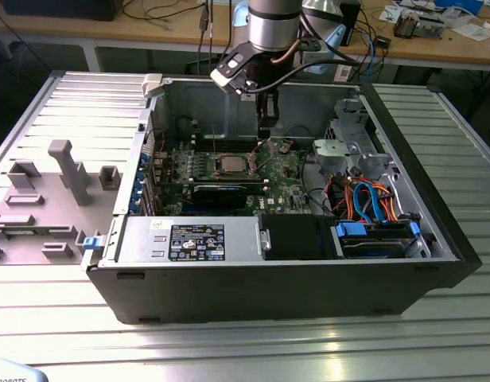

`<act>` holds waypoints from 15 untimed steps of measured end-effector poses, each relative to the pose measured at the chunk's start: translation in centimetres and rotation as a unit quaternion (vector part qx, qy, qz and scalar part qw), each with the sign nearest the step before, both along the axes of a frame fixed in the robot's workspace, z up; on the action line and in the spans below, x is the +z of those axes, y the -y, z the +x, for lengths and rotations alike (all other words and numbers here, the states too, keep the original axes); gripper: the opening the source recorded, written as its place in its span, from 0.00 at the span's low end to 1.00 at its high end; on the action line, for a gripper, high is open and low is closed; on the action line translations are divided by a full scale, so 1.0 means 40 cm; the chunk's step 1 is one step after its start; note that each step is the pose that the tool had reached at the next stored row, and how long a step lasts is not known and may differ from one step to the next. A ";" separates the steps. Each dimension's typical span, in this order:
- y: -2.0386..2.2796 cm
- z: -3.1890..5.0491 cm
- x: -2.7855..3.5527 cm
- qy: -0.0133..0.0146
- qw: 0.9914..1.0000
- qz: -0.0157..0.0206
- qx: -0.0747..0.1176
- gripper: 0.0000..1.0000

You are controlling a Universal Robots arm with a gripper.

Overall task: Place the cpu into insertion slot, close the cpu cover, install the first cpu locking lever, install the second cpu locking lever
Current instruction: 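Close the cpu cover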

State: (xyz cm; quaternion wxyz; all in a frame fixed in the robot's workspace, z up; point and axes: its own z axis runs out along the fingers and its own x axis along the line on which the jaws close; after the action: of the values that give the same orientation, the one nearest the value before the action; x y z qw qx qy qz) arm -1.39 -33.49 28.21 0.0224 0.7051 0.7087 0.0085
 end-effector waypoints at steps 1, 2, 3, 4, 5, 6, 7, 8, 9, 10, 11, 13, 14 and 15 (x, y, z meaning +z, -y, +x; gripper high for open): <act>0.000 0.001 0.000 0.000 1.000 0.000 0.000 0.11; 0.000 0.003 0.000 0.000 1.000 0.000 0.000 0.11; 0.000 0.004 0.000 0.000 1.000 0.000 0.000 0.11; 0.000 0.005 0.000 0.000 1.000 0.000 0.000 0.11; 0.000 0.005 0.000 0.000 1.000 0.000 0.000 0.11; 0.000 0.005 0.000 0.000 1.000 0.000 0.000 0.11; 0.000 0.005 0.000 0.000 1.000 0.000 0.000 0.11; 0.000 0.006 0.000 0.000 1.000 0.000 0.000 0.11; 0.000 0.006 0.000 0.000 1.000 0.000 0.000 0.11; 0.000 0.006 0.000 0.000 1.000 0.000 0.000 0.11; 0.000 0.007 0.000 0.000 1.000 0.000 0.000 0.11; 0.000 0.007 0.000 0.000 1.000 0.000 0.000 0.11; 0.000 0.008 0.000 0.000 1.000 0.000 0.000 0.11; 0.000 0.009 0.000 0.000 1.000 0.000 0.000 0.11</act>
State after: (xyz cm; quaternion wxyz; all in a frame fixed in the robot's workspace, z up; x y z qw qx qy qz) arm -1.02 -33.49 28.21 0.0224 0.7051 0.7087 0.0085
